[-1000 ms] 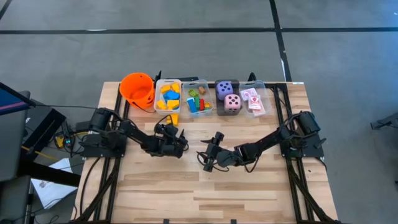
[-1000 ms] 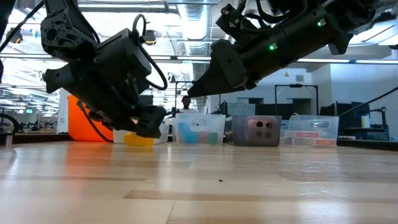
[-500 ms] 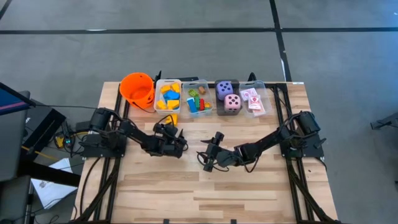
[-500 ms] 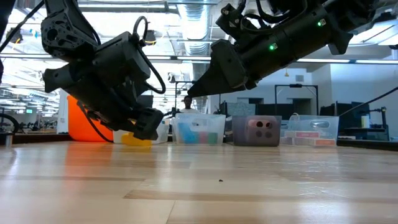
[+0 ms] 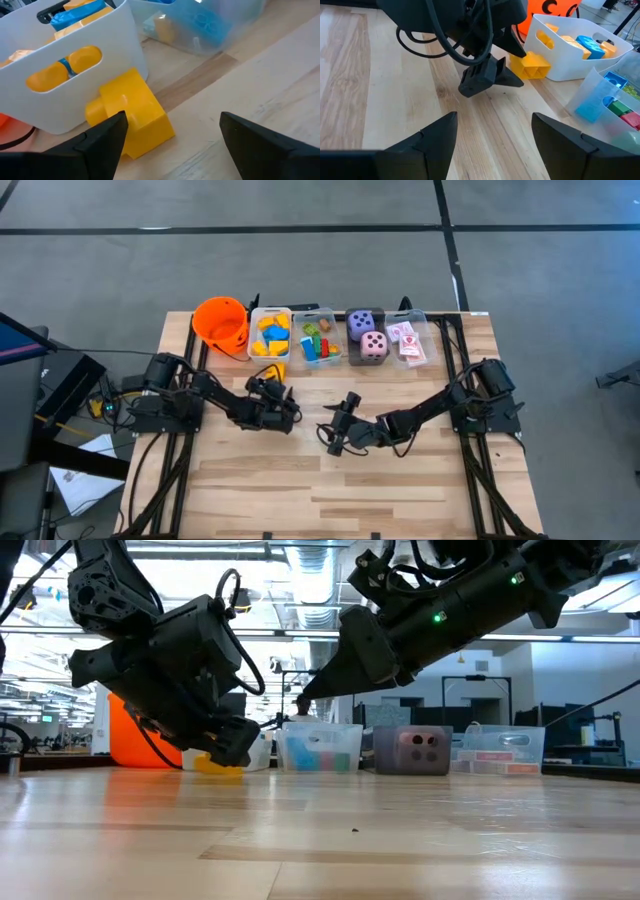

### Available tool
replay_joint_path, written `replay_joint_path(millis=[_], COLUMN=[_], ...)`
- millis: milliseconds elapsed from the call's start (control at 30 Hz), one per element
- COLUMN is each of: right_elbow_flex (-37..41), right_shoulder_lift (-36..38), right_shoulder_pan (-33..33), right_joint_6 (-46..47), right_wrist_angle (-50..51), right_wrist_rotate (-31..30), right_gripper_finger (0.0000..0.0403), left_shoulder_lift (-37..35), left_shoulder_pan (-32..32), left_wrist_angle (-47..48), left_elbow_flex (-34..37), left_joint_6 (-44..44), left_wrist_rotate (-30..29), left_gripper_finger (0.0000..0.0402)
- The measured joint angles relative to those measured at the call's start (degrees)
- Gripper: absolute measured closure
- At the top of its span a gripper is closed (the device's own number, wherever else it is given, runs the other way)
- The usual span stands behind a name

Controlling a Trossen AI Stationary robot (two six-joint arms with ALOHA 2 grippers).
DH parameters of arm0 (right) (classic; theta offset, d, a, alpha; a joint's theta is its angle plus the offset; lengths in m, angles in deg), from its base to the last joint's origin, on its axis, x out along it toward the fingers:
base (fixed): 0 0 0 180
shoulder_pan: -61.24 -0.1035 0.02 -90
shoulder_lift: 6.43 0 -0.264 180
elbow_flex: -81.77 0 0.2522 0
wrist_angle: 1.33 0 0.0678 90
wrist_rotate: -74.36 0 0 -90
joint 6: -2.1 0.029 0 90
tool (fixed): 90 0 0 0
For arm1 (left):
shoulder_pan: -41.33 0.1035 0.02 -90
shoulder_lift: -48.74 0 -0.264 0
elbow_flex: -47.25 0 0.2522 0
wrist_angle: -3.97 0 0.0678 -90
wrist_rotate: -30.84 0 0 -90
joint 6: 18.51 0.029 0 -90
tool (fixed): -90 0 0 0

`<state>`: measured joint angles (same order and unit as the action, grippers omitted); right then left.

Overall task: Pick & Place Toys
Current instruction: Put the large yellow game piece into the white bin

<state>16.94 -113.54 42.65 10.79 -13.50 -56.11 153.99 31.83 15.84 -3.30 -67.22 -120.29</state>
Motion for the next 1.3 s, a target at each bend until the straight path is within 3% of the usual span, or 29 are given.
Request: replay_joint_path(millis=[200,500,633,800,1300], right_elbow_flex=[0.0,0.0,0.0,0.0,0.0], right_shoulder_lift=[0.0,0.0,-0.02,-0.02,-0.02], right_shoulder_pan=[-0.03,-0.03,-0.02,-0.02,-0.02], right_joint_6=[0.84,1.03,1.03,1.05,1.03], right_wrist_angle=[0.14,0.26,0.31,0.6,0.68], right_wrist_rotate=[-0.02,0.0,0.0,0.0,0.0], right_gripper_finger=[0.0154,0.0154,0.0154,0.0154,0.0154], left_shoulder_lift=[-1.17,-11.53,-14.25,-14.58,-19.02], left_shoulder_pan=[-0.99,-1.36,-1.38,-1.42,-1.36], left_wrist_angle=[1.17,12.17,12.35,12.82,13.49], left_elbow_flex=[0.14,0.3,1.59,2.96,3.36], left_joint_6=[-0.21,-6.28,-7.59,-11.33,-9.43], left_wrist_rotate=[1.17,13.13,16.95,16.56,18.11], left_gripper_finger=[0.0105,0.0103,0.0103,0.0103,0.0102])
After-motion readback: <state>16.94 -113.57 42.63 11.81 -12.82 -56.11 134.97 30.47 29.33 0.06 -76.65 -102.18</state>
